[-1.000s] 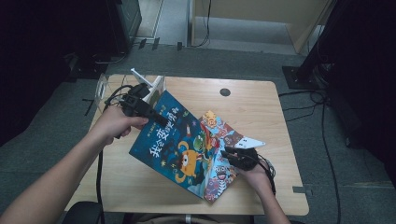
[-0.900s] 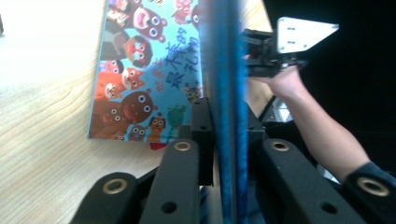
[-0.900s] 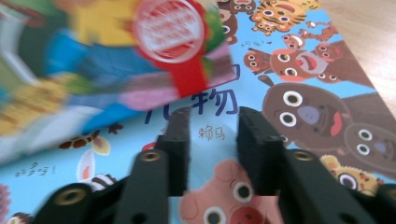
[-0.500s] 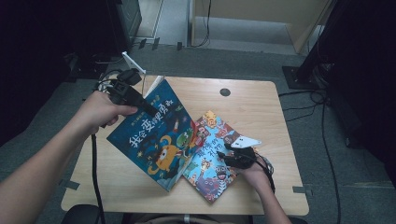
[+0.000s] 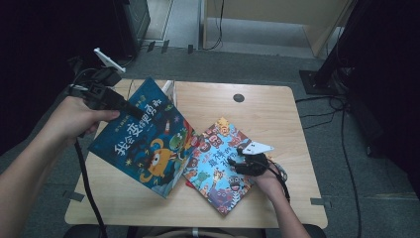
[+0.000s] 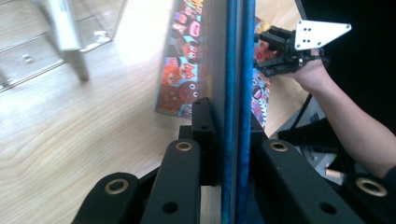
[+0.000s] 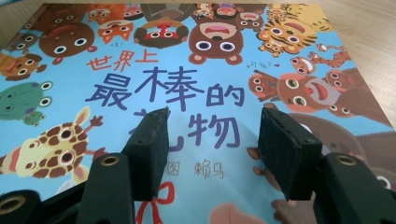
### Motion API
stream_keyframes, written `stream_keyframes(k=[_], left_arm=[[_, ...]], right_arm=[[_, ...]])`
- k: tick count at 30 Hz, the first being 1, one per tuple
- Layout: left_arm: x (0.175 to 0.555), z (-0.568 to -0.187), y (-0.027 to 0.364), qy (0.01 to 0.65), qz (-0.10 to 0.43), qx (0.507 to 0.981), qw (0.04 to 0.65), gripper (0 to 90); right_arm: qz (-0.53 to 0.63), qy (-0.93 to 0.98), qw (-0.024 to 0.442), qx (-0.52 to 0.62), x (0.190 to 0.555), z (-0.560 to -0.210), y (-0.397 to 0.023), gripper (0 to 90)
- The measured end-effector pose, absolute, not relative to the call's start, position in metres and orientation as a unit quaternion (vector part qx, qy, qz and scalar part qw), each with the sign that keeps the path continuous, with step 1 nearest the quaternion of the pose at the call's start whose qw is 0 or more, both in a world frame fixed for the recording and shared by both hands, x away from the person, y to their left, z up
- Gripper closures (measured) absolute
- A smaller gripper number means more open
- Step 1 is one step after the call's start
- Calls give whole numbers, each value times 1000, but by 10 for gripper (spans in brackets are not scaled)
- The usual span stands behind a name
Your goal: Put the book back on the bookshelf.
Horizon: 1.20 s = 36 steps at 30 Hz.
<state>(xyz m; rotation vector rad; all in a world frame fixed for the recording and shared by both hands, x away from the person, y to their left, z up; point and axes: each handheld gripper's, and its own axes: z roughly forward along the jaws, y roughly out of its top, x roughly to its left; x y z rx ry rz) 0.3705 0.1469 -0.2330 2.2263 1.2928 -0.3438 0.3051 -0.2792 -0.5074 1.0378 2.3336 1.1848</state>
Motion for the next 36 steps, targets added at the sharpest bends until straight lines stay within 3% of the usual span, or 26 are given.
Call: stream_keyframes(k=[13,36], left_arm=[[347,-228,195,516,-110,806,269,831],[325,-226,259,573,-97,770,265,830]], right_arm=[[426,816,165,353,314,-511,-275,363],[430,817,164,349,315,-511,-276,364]])
